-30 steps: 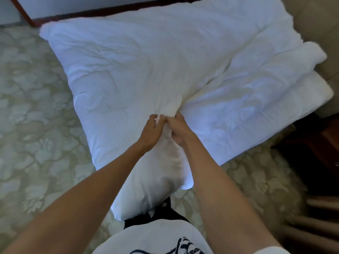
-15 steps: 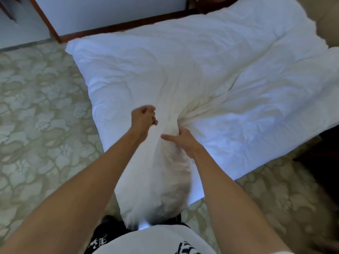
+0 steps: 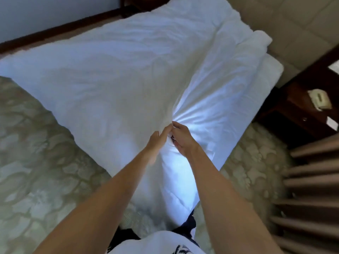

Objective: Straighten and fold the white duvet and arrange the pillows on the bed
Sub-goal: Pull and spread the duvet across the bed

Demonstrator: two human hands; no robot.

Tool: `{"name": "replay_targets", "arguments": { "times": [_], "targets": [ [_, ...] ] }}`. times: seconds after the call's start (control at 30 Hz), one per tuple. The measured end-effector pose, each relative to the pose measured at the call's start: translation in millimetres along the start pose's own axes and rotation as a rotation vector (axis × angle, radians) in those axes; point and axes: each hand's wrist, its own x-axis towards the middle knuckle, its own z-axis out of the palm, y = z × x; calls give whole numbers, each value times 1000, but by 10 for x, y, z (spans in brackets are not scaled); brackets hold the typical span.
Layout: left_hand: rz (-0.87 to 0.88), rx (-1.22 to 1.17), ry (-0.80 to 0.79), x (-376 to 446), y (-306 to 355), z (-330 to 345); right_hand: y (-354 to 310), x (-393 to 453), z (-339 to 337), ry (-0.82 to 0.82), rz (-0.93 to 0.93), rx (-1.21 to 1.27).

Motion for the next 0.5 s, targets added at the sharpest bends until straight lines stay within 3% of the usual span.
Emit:
{"name": "replay_targets", "arguments": {
  "times": [0.1, 0.17, 0.33, 0.43, 0.5],
  "targets": [
    [-103, -187, -113, 6, 64, -211, -42, -154, 306, 81, 14, -135],
    [-141, -234, -99, 41, 127, -238, -47, -258, 362, 118, 33, -195],
    [-63, -80, 29, -60, 384, -104, 4, -523, 268, 220, 43, -22],
    [8, -30, 40, 9, 487, -127, 44, -517, 143, 381, -20, -655],
    [12, -23, 36, 76, 580, -226, 99, -499, 47, 354, 43, -965]
  ]
}}
